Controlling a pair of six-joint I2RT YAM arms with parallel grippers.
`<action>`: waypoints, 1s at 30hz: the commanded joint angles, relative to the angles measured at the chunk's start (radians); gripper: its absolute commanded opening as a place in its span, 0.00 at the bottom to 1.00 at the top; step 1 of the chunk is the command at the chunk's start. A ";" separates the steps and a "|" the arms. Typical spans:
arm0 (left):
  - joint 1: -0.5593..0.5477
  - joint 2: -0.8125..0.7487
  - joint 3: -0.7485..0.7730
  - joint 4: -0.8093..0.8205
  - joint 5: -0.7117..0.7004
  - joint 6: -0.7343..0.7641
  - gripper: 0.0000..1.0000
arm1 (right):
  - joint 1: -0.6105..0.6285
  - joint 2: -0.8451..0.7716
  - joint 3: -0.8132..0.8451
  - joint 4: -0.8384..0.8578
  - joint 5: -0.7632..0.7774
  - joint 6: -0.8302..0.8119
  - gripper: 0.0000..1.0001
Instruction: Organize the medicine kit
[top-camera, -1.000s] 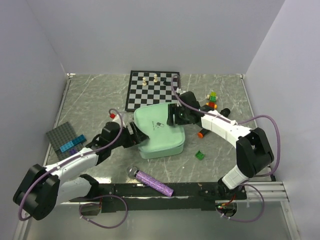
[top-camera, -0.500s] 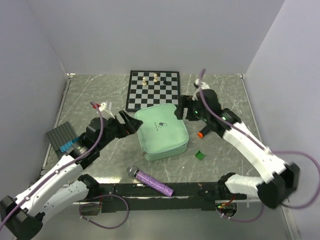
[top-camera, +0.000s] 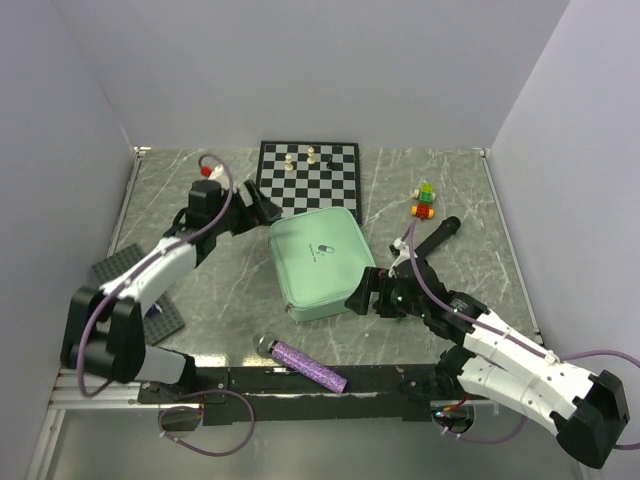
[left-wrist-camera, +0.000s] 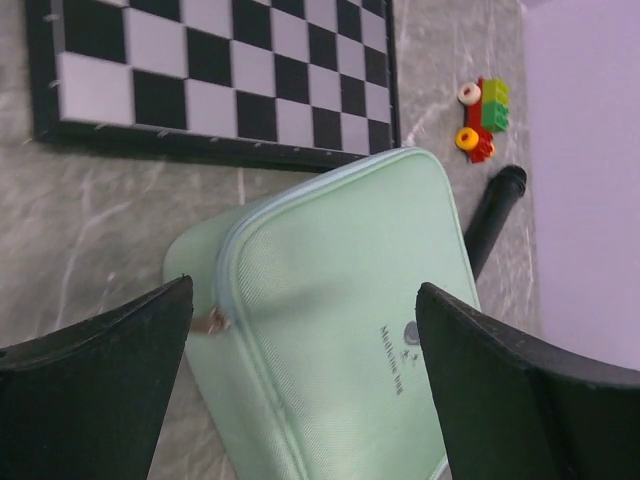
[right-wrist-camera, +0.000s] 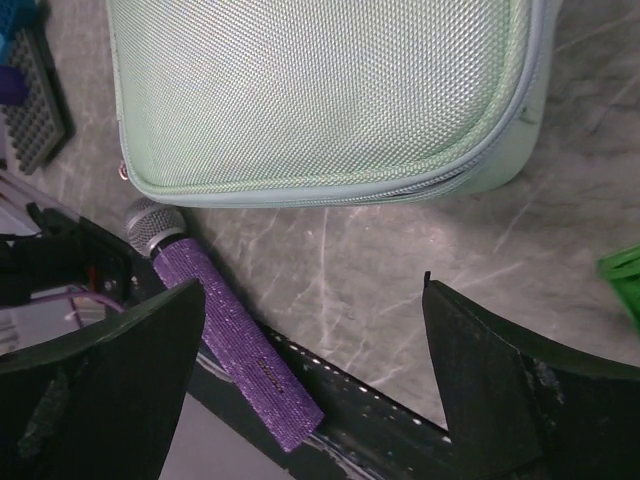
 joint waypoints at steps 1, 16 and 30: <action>0.006 0.174 0.212 0.078 0.184 0.077 0.96 | 0.014 -0.004 -0.036 0.171 -0.023 0.119 0.98; -0.086 0.445 0.355 -0.097 0.072 0.220 0.98 | -0.035 0.286 -0.022 0.369 -0.010 0.137 1.00; -0.106 0.301 0.091 -0.045 0.238 0.100 0.61 | -0.119 0.310 0.062 0.280 0.025 -0.053 1.00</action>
